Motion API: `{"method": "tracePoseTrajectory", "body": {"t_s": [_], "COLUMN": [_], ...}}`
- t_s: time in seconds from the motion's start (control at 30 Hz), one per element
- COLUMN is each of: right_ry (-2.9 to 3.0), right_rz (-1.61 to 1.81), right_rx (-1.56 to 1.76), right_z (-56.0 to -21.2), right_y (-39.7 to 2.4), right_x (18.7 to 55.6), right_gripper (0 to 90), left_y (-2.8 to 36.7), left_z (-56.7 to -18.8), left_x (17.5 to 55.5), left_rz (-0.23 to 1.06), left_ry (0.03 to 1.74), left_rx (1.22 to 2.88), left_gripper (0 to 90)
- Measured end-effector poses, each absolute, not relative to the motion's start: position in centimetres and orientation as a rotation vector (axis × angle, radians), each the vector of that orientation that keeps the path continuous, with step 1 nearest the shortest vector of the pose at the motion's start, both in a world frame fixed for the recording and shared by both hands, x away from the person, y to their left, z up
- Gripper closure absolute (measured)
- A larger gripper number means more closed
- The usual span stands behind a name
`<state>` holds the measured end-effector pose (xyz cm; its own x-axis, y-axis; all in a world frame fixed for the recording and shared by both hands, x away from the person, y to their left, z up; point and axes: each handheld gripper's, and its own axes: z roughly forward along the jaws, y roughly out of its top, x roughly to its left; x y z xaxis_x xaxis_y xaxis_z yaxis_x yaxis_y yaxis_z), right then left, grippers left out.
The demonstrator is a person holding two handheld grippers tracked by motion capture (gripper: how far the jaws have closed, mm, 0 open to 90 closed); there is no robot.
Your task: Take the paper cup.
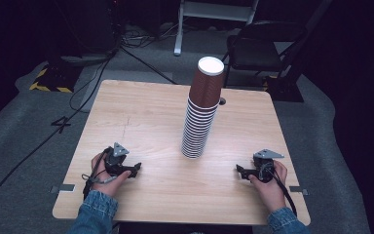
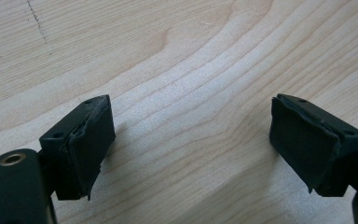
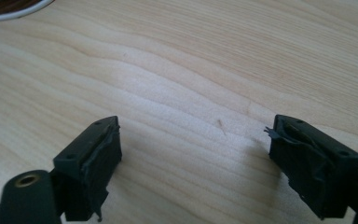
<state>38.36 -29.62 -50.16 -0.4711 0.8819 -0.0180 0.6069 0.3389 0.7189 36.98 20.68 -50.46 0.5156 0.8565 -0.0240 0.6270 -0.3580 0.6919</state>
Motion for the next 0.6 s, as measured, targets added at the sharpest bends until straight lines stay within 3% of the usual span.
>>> {"method": "tracePoseTrajectory", "body": {"t_s": [0.23,0.6], "right_ry": [2.213,2.250], "right_rz": [0.979,1.286], "right_rx": [1.328,1.127], "right_z": [-48.9,-40.0], "right_y": [-30.0,-28.3], "right_x": [38.1,38.1], "right_gripper": [16.4,17.2], "left_y": [20.7,20.6], "left_z": [-50.5,-50.5], "left_x": [37.1,37.1], "left_rz": [0.449,0.460], "left_ry": [1.201,1.196], "left_rx": [2.106,2.110], "left_gripper": [14.5,14.7]}}
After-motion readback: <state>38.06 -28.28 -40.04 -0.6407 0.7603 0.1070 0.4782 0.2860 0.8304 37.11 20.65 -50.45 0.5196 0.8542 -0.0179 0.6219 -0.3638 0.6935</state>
